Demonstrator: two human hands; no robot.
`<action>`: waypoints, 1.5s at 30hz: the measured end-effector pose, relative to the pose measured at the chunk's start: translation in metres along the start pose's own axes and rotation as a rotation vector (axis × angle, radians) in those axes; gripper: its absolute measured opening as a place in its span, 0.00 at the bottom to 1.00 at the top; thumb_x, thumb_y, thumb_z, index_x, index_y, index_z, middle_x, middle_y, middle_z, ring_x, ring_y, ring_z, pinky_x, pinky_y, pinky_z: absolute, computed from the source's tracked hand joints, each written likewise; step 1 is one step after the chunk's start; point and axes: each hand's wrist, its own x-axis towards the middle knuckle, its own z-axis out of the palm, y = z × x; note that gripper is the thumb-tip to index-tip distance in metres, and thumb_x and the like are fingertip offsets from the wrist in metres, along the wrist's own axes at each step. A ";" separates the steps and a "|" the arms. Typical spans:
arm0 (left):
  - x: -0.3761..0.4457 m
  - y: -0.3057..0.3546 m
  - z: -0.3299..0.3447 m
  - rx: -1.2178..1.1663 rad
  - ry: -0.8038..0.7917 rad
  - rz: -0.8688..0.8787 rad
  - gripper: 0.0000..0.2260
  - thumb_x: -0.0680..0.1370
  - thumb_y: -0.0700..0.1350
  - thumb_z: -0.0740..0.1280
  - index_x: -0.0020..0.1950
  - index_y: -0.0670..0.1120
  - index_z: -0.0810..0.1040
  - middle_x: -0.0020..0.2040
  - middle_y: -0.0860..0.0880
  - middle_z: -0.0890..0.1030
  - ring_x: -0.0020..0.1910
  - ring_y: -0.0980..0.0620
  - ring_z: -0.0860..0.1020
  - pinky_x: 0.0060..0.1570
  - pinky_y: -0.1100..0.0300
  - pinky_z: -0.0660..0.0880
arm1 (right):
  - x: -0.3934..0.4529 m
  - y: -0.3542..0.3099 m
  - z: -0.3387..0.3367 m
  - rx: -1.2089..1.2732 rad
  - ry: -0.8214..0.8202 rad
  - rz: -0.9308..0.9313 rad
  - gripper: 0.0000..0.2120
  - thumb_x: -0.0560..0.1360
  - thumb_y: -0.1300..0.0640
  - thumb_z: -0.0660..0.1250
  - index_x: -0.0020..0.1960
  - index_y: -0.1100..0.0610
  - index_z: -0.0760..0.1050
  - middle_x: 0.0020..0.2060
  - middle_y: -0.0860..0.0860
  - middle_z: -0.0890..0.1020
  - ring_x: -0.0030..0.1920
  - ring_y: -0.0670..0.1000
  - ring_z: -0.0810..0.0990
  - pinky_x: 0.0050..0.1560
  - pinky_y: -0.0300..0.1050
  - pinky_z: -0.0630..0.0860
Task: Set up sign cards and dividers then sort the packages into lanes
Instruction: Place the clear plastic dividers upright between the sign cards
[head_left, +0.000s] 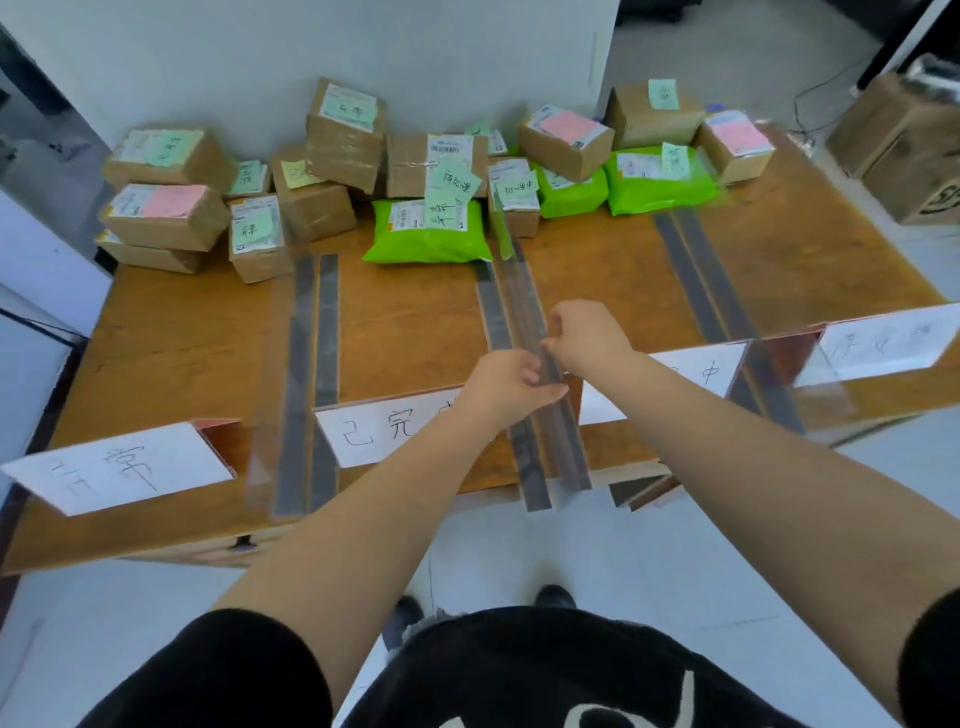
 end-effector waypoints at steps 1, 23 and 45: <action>0.001 0.003 0.006 0.002 0.000 -0.021 0.11 0.73 0.53 0.70 0.47 0.47 0.75 0.46 0.49 0.76 0.47 0.51 0.75 0.54 0.53 0.75 | 0.002 0.001 0.001 -0.003 -0.017 -0.014 0.14 0.76 0.56 0.65 0.57 0.63 0.76 0.55 0.60 0.79 0.56 0.60 0.78 0.53 0.49 0.74; 0.032 0.005 0.016 -0.367 0.070 -0.213 0.15 0.75 0.36 0.66 0.61 0.44 0.77 0.50 0.50 0.78 0.52 0.52 0.75 0.54 0.61 0.71 | 0.047 -0.007 0.018 0.263 -0.157 0.064 0.12 0.80 0.57 0.58 0.51 0.63 0.76 0.41 0.56 0.77 0.40 0.55 0.77 0.38 0.44 0.70; -0.046 -0.034 -0.179 0.668 0.644 -0.116 0.18 0.75 0.48 0.62 0.64 0.48 0.70 0.62 0.45 0.76 0.60 0.43 0.74 0.56 0.49 0.74 | 0.025 -0.136 -0.069 -0.281 0.156 -0.663 0.20 0.79 0.51 0.57 0.69 0.57 0.66 0.66 0.55 0.70 0.65 0.58 0.69 0.59 0.53 0.71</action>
